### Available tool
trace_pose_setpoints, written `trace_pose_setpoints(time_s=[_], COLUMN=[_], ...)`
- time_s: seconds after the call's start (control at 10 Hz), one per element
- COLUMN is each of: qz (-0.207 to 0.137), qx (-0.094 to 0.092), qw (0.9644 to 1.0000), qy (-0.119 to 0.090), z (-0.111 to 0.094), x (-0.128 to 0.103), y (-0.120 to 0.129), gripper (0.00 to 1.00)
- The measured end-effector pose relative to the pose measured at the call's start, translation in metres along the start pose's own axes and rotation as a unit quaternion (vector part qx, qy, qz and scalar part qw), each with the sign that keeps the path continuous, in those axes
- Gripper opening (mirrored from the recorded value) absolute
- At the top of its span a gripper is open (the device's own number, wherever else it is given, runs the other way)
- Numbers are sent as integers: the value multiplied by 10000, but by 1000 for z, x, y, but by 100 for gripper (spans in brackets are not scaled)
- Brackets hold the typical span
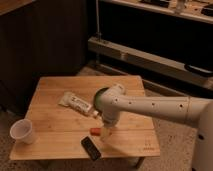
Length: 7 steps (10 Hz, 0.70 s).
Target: Place the pepper in the ceramic bowl
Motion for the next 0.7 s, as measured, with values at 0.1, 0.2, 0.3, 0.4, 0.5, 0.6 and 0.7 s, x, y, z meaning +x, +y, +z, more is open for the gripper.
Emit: trace_pose_setpoints(time_s=[0.1,0.2,0.3,0.4,0.5,0.6,0.7], qz=[-165,-410,-600,-707,-752,-758,-789], qx=[48,124,138,132,40,-121,-222], qw=[9998,9986,9974,9966,9964,9964,9960], qy=[120,297,363,407,394,361,359], z=[0,2,2,3,3,4,5], x=[2,4,5,5,3,3,5], y=[-1,-2,-4,-5,-5,-5,-6], gripper=[80,80,80,80,80,80,80])
